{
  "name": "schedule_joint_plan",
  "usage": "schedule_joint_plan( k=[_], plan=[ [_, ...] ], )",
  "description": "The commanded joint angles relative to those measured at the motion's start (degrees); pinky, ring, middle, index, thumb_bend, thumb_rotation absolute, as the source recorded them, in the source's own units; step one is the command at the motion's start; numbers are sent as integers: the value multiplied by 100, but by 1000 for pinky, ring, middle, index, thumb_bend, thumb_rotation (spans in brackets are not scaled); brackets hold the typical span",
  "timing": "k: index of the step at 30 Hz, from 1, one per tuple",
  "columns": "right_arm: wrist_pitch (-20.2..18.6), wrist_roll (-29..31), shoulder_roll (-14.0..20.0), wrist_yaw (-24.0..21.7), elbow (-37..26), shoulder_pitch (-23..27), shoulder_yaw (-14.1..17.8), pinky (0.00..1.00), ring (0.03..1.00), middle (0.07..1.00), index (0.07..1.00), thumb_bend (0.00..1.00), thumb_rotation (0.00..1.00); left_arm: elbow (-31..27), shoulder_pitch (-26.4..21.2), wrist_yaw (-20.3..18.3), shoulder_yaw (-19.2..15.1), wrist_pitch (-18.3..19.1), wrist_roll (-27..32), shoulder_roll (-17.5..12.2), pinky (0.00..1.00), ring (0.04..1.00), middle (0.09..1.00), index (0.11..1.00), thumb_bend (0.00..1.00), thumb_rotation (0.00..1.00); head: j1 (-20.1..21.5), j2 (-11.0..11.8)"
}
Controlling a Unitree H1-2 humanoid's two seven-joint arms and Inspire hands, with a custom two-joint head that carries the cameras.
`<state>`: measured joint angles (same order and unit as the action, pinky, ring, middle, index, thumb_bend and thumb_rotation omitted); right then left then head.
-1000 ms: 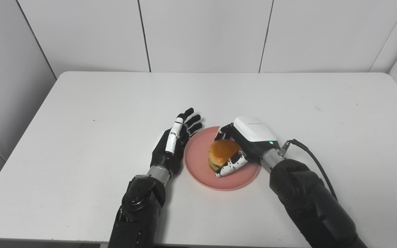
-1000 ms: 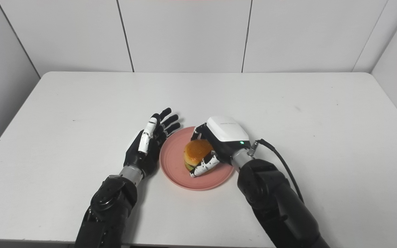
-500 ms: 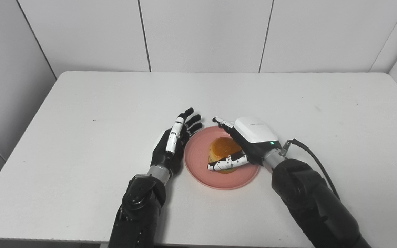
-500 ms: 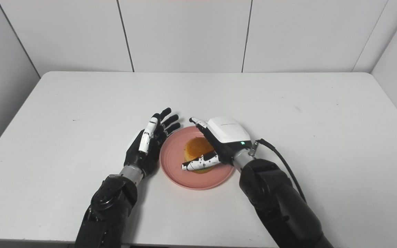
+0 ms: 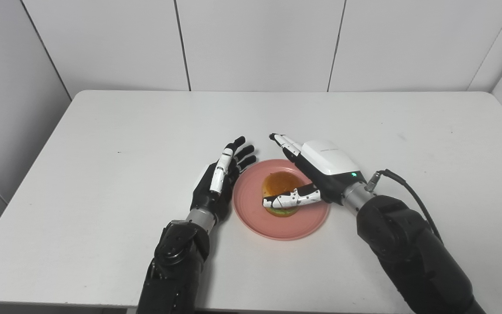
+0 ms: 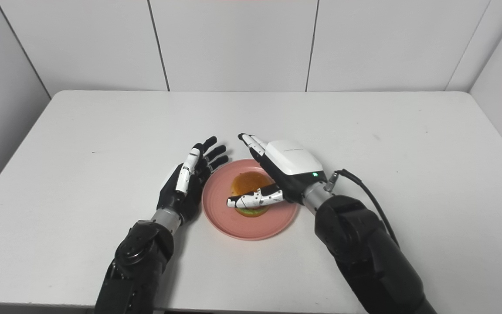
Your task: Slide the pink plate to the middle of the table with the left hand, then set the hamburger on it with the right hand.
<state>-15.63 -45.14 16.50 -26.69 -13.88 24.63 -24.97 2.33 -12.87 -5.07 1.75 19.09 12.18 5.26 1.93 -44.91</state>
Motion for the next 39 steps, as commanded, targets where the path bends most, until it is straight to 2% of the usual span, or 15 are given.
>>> schedule_joint_plan(
  k=[1, 3, 5, 9, 10, 12, 16, 18, 19, 20, 22, 28, 32, 36, 39],
  plan=[
    [114, 210, -10, 108, -290, 144, 259, 734, 877, 957, 1000, 1000, 767, -167, -107, 44, -28, 134, 20, 33, 884, 889, 899, 909, 396, 1000, -41, 11],
    [211, 572, -79, 338, -334, 47, 563, 694, 860, 947, 1000, 1000, 796, -258, -99, 37, -53, 143, 44, 29, 900, 903, 913, 919, 391, 1000, -41, 19],
    [317, 960, -193, 615, -353, -65, 901, 661, 851, 939, 992, 1000, 773, -366, -76, 56, -96, 97, 58, 36, 917, 917, 924, 925, 388, 1000, -45, 33],
    [368, 1396, -417, 1027, -388, -213, 1369, 744, 860, 911, 957, 892, 845, -577, -17, 88, -112, -55, -79, -42, 939, 940, 951, 945, 392, 1000, -70, 40],
    [355, 1503, -498, 1200, -379, -296, 1521, 736, 837, 884, 931, 848, 900, -661, 25, 104, -115, -102, -137, -92, 956, 958, 968, 959, 398, 1000, -70, 46],
    [287, 1679, -640, 1486, -375, -469, 1768, 728, 824, 870, 917, 827, 932, -785, 111, 130, -136, -202, -229, -155, 965, 967, 977, 967, 401, 1000, -54, 49],
    [396, 2405, -966, 1844, -243, -816, 2252, 797, 846, 864, 904, 840, 997, -941, 291, 131, -128, -429, -383, -268, 982, 991, 996, 991, 417, 1000, -39, 49],
    [557, 3113, -1172, 1908, -43, -1043, 2558, 843, 902, 920, 940, 861, 1000, -986, 431, 146, -76, -682, -519, -311, 994, 997, 1000, 998, 407, 1000, -30, 47],
    [617, 3420, -1239, 1902, 50, -1135, 2668, 917, 956, 968, 976, 896, 1000, -991, 489, 157, -55, -798, -578, -322, 998, 999, 1000, 1000, 395, 987, -22, 43],
    [656, 3587, -1272, 1899, 106, -1185, 2716, 966, 986, 990, 993, 914, 1000, -990, 523, 160, -48, -871, -610, -330, 1000, 1000, 1000, 1000, 386, 981, -14, 43],
    [705, 4003, -1326, 1845, 232, -1291, 2817, 985, 995, 996, 997, 919, 1000, -959, 609, 191, -24, -1031, -696, -328, 1000, 1000, 1000, 1000, 376, 979, -9, 46],
    [587, 4745, -1371, 1773, 420, -1620, 2870, 1000, 1000, 1000, 1000, 896, 1000, -813, 892, 220, 4, -1356, -867, -380, 1000, 1000, 1000, 1000, 372, 987, -17, 41],
    [524, 4949, -1339, 1781, 530, -1745, 2809, 1000, 1000, 1000, 1000, 793, 1000, -675, 993, 176, 22, -1521, -901, -437, 1000, 1000, 1000, 1000, 378, 995, -39, 43],
    [742, 4999, -1315, 1823, 753, -1799, 2773, 1000, 1000, 1000, 1000, 675, 1000, -552, 999, 129, 2, -1614, -843, -484, 1000, 1000, 1000, 1000, 376, 996, -54, 41],
    [896, 5051, -1306, 1827, 938, -1779, 2776, 1000, 1000, 1000, 1000, 634, 1000, -466, 988, 91, -20, -1644, -776, -495, 1000, 1000, 1000, 1000, 373, 994, -57, 43]
  ],
)
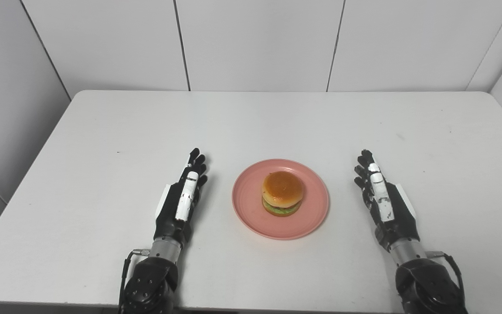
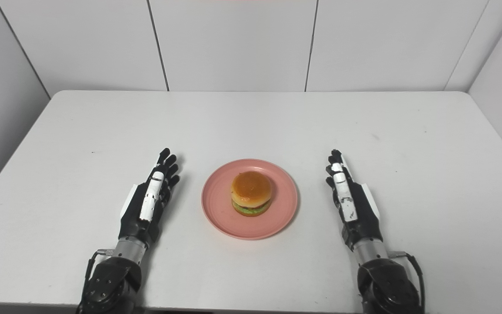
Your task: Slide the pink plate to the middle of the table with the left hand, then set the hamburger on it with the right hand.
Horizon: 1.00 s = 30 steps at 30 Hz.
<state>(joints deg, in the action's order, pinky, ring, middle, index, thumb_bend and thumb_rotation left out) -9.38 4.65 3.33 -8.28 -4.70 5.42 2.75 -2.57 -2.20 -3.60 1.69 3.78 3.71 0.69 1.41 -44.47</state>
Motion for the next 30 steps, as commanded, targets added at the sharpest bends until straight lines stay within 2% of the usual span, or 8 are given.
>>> schedule_joint_plan(
  k=[1, 11, 16, 30],
  plan=[
    [300, 99, 15, -18, 72, 152, 7, 1000, 1000, 1000, 1000, 631, 1000, 45, -84, -63, -22, -108, 85, -36, 1000, 1000, 1000, 1000, 369, 998, -8, 1],
    [549, 206, 70, -16, 408, 233, -27, 1000, 1000, 1000, 1000, 623, 1000, 354, -154, -155, -95, -93, 251, -132, 1000, 992, 990, 988, 371, 1000, -21, 3],
    [531, 218, 90, -12, 471, 270, -43, 1000, 1000, 1000, 1000, 650, 1000, 444, -185, -187, -107, -106, 275, -169, 1000, 989, 985, 986, 373, 1000, -30, 0],
    [587, 279, 123, -21, 612, 358, -33, 1000, 1000, 1000, 1000, 571, 969, 519, -224, -164, -133, -56, 305, -133, 986, 977, 979, 982, 376, 1000, -64, -8]
  ],
)
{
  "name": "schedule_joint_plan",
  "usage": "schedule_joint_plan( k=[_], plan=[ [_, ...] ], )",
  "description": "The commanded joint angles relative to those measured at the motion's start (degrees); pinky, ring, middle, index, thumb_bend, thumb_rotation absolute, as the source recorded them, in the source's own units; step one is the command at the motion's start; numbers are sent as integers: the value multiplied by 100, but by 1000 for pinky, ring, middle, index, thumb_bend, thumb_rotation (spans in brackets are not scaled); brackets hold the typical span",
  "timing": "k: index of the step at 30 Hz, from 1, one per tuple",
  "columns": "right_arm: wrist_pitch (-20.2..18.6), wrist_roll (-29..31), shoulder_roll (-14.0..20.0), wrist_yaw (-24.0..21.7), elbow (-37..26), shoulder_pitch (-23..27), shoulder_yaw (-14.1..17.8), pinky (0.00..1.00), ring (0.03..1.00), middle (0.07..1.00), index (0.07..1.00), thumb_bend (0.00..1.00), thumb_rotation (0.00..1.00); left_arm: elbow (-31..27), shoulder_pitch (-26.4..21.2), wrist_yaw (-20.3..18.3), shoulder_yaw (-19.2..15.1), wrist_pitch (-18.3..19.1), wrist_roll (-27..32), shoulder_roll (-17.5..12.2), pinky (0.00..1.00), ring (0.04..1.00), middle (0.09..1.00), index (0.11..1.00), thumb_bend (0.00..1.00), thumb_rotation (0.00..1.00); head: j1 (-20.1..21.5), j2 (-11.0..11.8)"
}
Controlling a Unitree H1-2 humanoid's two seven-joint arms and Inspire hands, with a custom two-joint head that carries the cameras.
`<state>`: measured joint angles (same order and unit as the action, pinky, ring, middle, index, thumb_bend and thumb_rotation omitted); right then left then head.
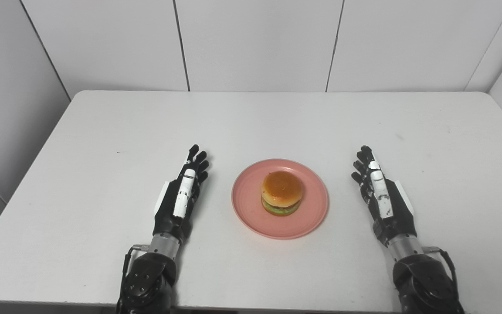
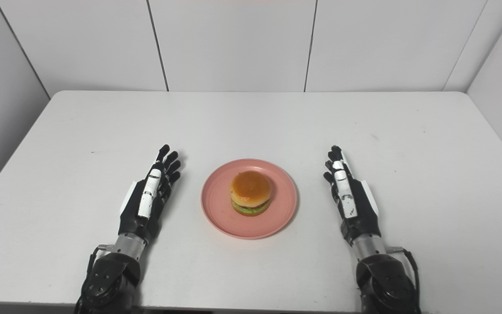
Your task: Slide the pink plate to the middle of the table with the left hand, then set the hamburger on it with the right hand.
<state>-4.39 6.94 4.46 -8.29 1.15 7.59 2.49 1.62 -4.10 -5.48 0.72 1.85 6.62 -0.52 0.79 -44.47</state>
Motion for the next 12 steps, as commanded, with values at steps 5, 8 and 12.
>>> schedule_joint_plan(
  k=[5, 8, 12],
  plan=[
    [111, -3, 37, -12, 69, 152, -42, 1000, 1000, 1000, 1000, 556, 980, 121, -57, 31, -59, 171, 34, -18, 988, 977, 979, 981, 379, 1000, -12, -9],
    [107, 1, 42, -11, 60, 151, -49, 1000, 1000, 1000, 1000, 553, 983, 134, -64, 30, -65, 149, 32, -16, 987, 977, 979, 980, 374, 1000, -8, -15],
    [113, 27, 45, -11, 52, 149, -39, 1000, 1000, 1000, 1000, 498, 1000, 104, -66, 41, -76, 194, 35, -7, 989, 978, 981, 982, 379, 1000, -7, -27]
  ],
)
